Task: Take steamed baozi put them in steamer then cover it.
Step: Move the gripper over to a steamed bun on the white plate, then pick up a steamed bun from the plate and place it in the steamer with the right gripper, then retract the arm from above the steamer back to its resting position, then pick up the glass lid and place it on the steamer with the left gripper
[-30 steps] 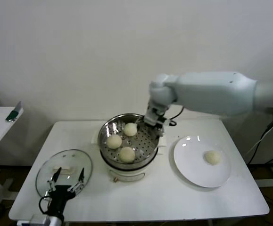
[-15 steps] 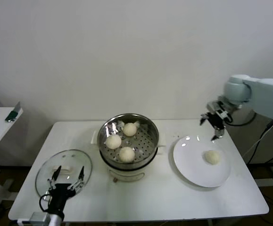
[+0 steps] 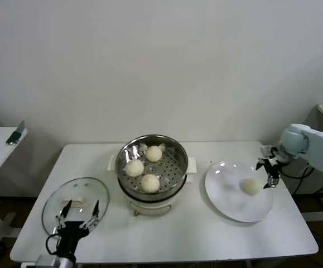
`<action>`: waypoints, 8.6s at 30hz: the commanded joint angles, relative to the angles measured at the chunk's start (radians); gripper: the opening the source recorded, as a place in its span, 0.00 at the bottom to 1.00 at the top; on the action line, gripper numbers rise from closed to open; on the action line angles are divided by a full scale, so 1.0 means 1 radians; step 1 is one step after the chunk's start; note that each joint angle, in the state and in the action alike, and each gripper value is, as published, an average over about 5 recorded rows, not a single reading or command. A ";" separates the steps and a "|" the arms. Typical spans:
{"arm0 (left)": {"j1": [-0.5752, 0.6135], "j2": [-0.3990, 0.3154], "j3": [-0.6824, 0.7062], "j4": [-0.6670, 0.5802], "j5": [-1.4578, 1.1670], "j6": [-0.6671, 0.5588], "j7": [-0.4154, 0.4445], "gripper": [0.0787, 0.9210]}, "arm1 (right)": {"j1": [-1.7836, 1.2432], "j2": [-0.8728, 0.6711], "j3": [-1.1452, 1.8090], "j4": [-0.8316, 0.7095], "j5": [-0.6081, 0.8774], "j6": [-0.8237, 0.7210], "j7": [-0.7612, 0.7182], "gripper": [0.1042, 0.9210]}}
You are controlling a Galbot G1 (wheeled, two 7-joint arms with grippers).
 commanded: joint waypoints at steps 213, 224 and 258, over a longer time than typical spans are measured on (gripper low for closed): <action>-0.425 0.229 -0.003 0.776 1.428 -0.159 -0.460 0.88 | -2.006 0.601 2.033 0.576 0.242 0.657 0.836 0.88; -0.413 0.216 0.003 0.768 1.421 -0.161 -0.447 0.61 | -2.003 0.602 2.032 0.576 0.240 0.659 0.841 0.88; -0.364 0.463 0.061 -0.021 1.063 0.404 0.059 0.06 | -1.978 0.620 2.033 0.586 0.133 0.597 0.897 0.88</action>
